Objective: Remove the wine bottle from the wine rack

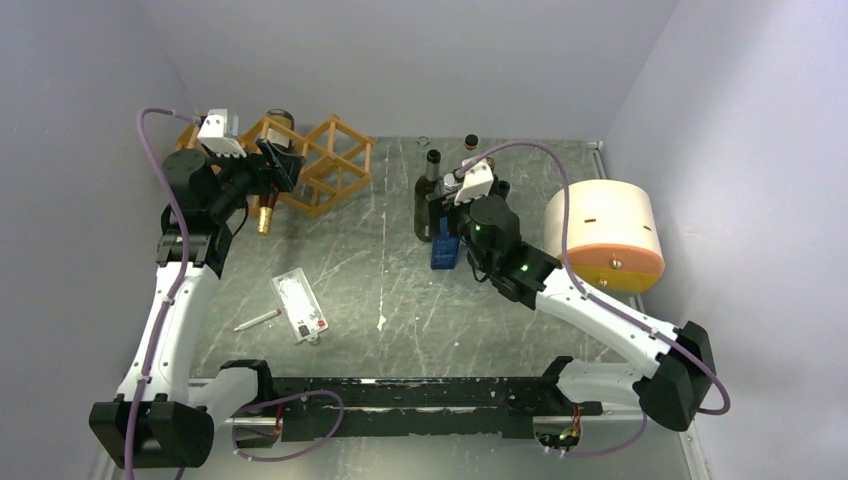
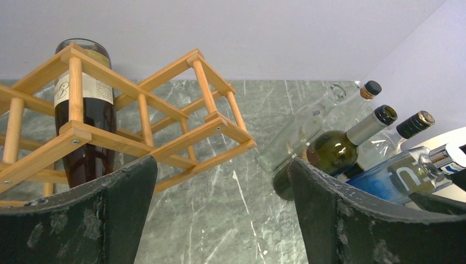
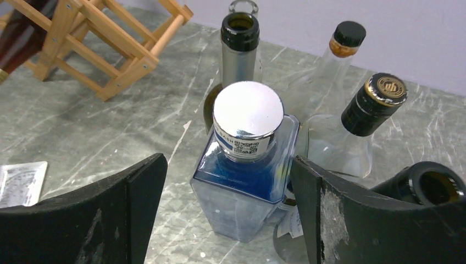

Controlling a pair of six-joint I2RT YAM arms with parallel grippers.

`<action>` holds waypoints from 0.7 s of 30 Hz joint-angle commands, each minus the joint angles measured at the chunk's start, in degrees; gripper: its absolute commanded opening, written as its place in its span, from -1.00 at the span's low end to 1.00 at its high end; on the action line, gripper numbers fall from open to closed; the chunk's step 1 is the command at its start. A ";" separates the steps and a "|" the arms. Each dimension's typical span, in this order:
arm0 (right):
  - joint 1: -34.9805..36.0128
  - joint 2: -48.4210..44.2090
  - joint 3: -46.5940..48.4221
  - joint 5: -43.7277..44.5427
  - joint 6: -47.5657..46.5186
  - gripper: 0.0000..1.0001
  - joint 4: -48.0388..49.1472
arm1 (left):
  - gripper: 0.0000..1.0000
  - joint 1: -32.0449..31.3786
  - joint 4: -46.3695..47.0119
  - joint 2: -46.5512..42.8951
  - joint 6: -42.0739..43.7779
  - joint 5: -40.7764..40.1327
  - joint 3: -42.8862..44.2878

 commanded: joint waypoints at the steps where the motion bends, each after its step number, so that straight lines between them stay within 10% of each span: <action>1: -0.15 -3.26 3.19 -0.87 0.78 0.75 -2.72 | 0.88 -1.28 1.59 0.08 1.29 -0.15 -0.42; 21: -0.14 -14.76 16.71 -1.98 4.04 1.00 -26.98 | 0.96 -6.36 -4.76 -1.83 4.87 -8.36 4.54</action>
